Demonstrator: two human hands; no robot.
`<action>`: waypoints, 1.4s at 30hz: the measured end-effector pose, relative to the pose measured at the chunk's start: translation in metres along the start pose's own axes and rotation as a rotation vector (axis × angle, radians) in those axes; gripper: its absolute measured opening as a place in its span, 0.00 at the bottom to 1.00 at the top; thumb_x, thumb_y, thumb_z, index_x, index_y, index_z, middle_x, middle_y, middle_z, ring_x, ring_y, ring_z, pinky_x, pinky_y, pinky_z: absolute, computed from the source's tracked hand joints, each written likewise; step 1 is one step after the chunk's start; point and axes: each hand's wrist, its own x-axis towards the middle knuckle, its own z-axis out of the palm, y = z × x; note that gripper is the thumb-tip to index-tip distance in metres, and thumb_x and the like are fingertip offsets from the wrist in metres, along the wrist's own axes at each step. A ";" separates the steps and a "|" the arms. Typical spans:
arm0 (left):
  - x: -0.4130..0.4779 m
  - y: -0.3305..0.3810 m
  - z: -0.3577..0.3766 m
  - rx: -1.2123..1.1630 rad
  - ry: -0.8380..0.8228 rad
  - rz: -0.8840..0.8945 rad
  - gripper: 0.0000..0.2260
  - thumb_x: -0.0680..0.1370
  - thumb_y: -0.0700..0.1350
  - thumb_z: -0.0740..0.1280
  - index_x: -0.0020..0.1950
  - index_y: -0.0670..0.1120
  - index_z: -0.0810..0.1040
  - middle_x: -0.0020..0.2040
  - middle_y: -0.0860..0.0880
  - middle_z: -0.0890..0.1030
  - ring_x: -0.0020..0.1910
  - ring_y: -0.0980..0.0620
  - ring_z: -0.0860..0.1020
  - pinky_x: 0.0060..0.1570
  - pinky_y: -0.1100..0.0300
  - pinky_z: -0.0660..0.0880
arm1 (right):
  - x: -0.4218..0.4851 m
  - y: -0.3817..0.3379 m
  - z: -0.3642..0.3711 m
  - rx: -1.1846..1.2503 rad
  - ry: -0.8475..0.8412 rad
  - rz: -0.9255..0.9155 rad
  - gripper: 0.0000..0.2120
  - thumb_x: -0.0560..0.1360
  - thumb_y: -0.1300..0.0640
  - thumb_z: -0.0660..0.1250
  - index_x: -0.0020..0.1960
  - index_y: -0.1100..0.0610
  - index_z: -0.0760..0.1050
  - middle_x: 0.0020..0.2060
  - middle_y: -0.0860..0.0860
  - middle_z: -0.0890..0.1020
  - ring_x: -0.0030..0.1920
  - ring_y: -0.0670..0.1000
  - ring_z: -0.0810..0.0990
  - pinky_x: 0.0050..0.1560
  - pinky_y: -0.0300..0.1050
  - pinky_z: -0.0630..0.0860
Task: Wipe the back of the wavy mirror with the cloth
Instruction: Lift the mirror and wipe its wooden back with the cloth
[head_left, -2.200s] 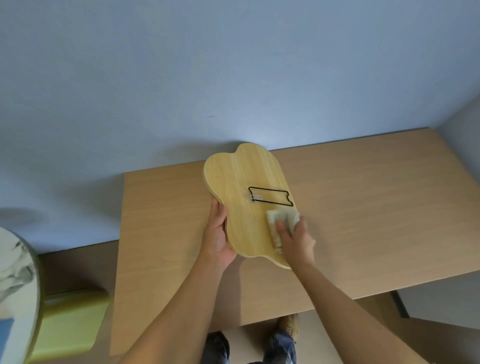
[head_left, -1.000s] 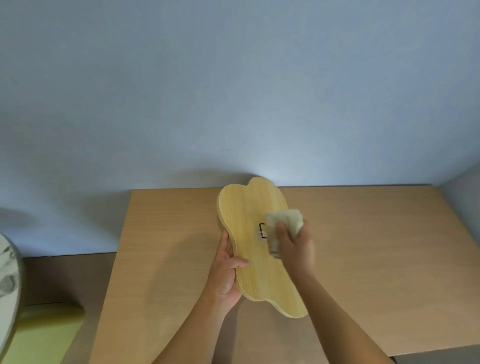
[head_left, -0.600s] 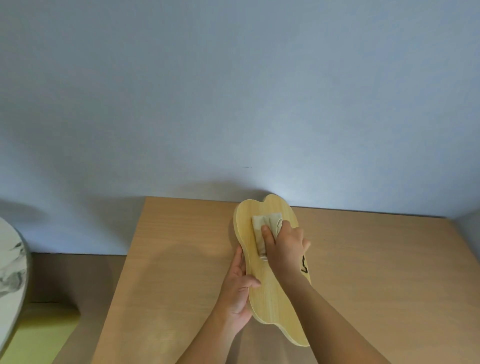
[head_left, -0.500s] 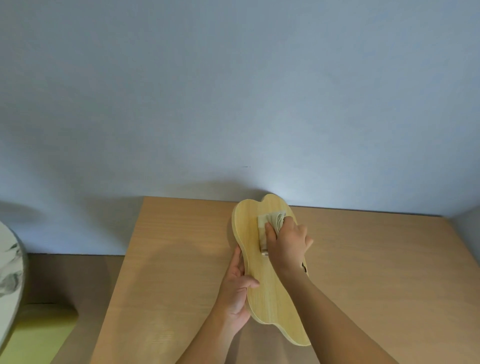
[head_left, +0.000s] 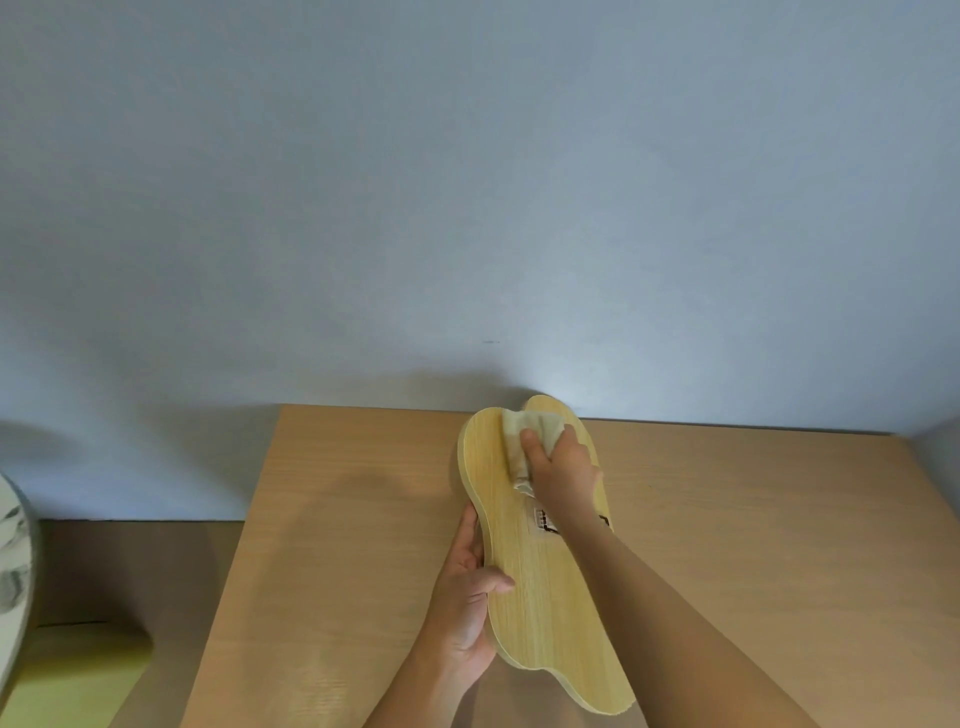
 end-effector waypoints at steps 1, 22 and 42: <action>0.000 0.000 0.000 0.008 -0.002 -0.003 0.43 0.63 0.25 0.62 0.73 0.56 0.79 0.64 0.40 0.85 0.59 0.38 0.83 0.56 0.41 0.82 | 0.006 0.011 -0.001 -0.031 0.015 0.036 0.24 0.82 0.38 0.59 0.60 0.60 0.72 0.51 0.58 0.83 0.56 0.62 0.79 0.59 0.56 0.65; 0.008 -0.004 -0.016 -0.051 0.016 -0.024 0.46 0.62 0.24 0.63 0.77 0.55 0.74 0.71 0.39 0.81 0.66 0.34 0.80 0.60 0.37 0.81 | 0.019 0.073 -0.006 0.044 -0.039 0.145 0.24 0.82 0.38 0.60 0.62 0.57 0.73 0.52 0.56 0.84 0.55 0.61 0.82 0.64 0.56 0.69; 0.011 0.002 -0.020 0.019 0.009 -0.052 0.46 0.60 0.24 0.63 0.72 0.57 0.76 0.64 0.45 0.87 0.56 0.44 0.87 0.48 0.49 0.84 | 0.062 0.040 0.008 0.109 -0.056 0.107 0.25 0.83 0.39 0.58 0.64 0.60 0.73 0.55 0.59 0.84 0.59 0.62 0.81 0.66 0.61 0.71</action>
